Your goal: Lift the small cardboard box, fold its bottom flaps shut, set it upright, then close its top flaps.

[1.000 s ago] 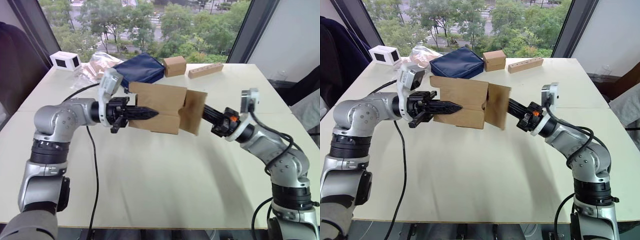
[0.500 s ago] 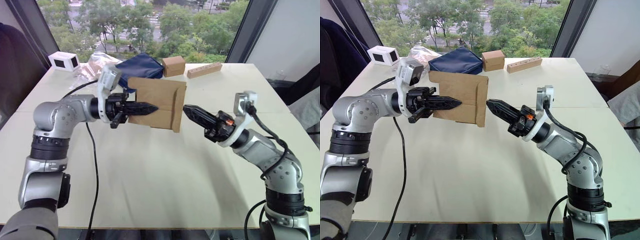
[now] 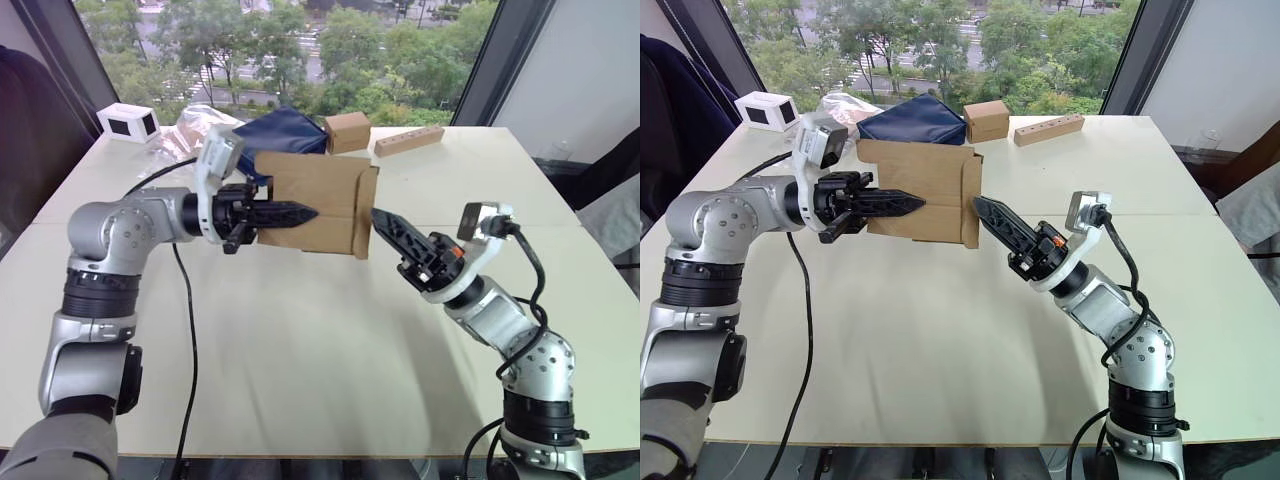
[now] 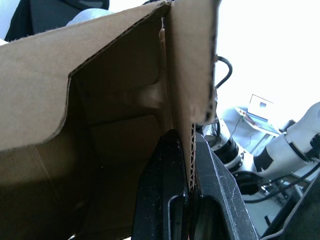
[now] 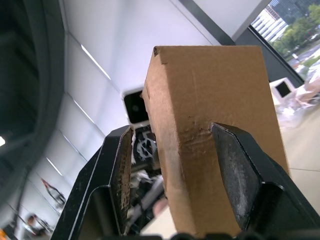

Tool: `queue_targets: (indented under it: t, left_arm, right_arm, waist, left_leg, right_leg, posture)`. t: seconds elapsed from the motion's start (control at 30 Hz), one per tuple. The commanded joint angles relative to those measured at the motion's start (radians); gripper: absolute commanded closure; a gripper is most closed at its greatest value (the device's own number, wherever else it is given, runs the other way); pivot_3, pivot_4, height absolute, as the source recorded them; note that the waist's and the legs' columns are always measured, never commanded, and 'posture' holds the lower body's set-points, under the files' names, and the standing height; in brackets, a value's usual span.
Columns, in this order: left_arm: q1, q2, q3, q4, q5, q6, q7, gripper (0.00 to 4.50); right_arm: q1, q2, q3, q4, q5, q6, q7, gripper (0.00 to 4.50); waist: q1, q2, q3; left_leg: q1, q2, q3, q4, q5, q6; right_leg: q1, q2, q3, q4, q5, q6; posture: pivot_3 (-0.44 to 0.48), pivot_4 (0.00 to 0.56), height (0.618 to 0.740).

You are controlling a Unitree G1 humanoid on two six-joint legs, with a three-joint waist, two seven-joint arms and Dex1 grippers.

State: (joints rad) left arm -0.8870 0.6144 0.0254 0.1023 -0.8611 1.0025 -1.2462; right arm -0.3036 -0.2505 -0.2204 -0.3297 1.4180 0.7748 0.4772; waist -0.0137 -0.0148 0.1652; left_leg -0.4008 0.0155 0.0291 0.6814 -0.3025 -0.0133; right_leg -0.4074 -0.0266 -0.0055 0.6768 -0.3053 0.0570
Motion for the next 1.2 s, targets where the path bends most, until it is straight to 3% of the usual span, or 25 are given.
queue_targets:
  t: [0.03,0.43,0.6,1.2]
  left_arm:
    - [-0.026,0.004,0.042,-0.017,-0.026,0.005,0.002,4.50]
    - [-0.020,0.003,0.048,-0.025,-0.033,0.009,0.006,4.50]
    - [-0.017,0.003,0.048,-0.027,-0.038,0.010,0.008,4.50]
    - [-0.010,-0.028,0.035,-0.027,-0.030,-0.007,0.015,4.50]
  right_arm:
    - [0.009,0.008,-0.007,-0.022,0.011,-0.024,-0.005,1.91]
    - [0.009,0.008,-0.009,0.014,-0.022,-0.052,-0.025,1.91]
    - [0.010,0.020,-0.005,0.013,-0.022,-0.067,-0.029,3.45]
    - [-0.013,0.086,0.034,-0.014,-0.040,-0.105,-0.063,3.45]
  waist:
    - [0.000,0.000,0.000]
    - [0.000,0.000,0.000]
    - [0.000,0.000,0.000]
    - [0.000,0.000,0.000]
  left_leg:
    - [0.000,0.000,0.000,0.000,0.000,0.000]
    - [0.000,0.000,0.000,0.000,0.000,0.000]
    - [0.000,0.000,0.000,0.000,0.000,0.000]
    - [0.000,0.000,0.000,0.000,0.000,0.000]
  right_leg:
    - [0.000,0.000,0.000,0.000,0.000,0.000]
    - [0.000,0.000,0.000,0.000,0.000,0.000]
    - [0.000,0.000,0.000,0.000,0.000,0.000]
    - [0.000,0.000,0.000,0.000,0.000,0.000]
  posture:
    - [0.000,0.150,0.740]
    - [0.000,0.150,0.740]
    - [0.000,0.150,0.740]
    - [0.000,0.150,0.740]
